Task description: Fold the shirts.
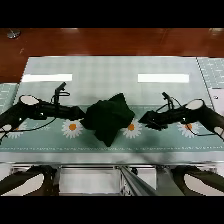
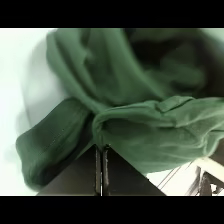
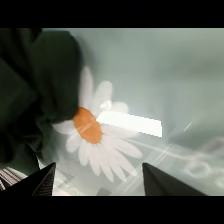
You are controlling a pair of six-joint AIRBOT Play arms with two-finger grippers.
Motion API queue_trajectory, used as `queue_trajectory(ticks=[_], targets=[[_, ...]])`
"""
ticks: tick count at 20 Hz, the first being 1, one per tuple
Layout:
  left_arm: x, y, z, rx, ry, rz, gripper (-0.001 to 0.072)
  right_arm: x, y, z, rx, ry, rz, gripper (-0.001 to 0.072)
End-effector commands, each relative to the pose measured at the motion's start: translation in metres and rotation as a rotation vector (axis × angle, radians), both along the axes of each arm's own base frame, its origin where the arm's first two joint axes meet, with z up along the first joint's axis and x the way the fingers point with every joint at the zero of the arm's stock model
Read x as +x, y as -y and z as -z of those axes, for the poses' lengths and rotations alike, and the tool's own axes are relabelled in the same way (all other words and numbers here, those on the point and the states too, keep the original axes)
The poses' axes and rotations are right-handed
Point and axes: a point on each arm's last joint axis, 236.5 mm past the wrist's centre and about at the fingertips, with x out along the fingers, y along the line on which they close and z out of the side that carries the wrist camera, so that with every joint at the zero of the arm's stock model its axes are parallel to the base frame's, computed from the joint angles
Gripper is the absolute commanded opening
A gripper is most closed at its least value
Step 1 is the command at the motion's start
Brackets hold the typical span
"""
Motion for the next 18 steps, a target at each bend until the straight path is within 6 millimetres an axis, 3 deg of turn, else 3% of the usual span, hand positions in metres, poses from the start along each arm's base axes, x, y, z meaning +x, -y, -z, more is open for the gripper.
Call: queue_trajectory(ticks=[1,5,6,7,8,9,11,12,14,16,18], targets=[[0.013,-0.007,-0.013,-0.017,0.019,-0.019,0.0015,0.013,-0.041,0.010,-0.016,-0.015,-0.069,0.0616],[0.010,-0.006,-0.014,-0.023,0.012,-0.011,0.0015,0.027,-0.074,0.020,-0.027,-0.020,-0.078,0.0613],[0.010,-0.006,-0.014,-0.023,0.012,-0.011,0.0015,0.027,-0.080,0.022,-0.029,-0.026,-0.080,0.0585],[0.010,-0.006,-0.014,-0.023,0.012,-0.011,0.0015,0.027,-0.083,0.024,-0.032,-0.031,-0.077,0.0400],[0.010,-0.006,-0.014,-0.023,0.012,-0.010,0.0015,0.027,-0.085,0.023,-0.027,-0.032,-0.075,0.0109],[0.010,-0.006,-0.014,-0.025,0.012,-0.013,0.0015,0.025,-0.085,0.017,-0.014,-0.029,-0.096,0.0034],[0.020,-0.003,-0.033,-0.082,0.032,-0.047,0.0015,0.031,-0.079,-0.011,-0.007,0.033,-0.156,0.0034],[0.031,-0.003,-0.052,-0.113,0.076,-0.072,0.0015,0.044,-0.070,-0.032,-0.020,0.093,-0.172,0.0033],[0.065,-0.006,-0.110,-0.182,0.223,-0.140,0.0015,0.088,-0.048,-0.101,-0.038,0.265,-0.141,0.0033],[0.097,-0.010,-0.196,-0.253,0.430,-0.198,0.0014,0.124,-0.027,-0.198,-0.027,0.469,-0.112,0.0033],[0.112,-0.019,-0.291,-0.269,0.673,-0.237,0.0014,0.132,-0.010,-0.297,-0.054,0.683,-0.143,0.0033]])
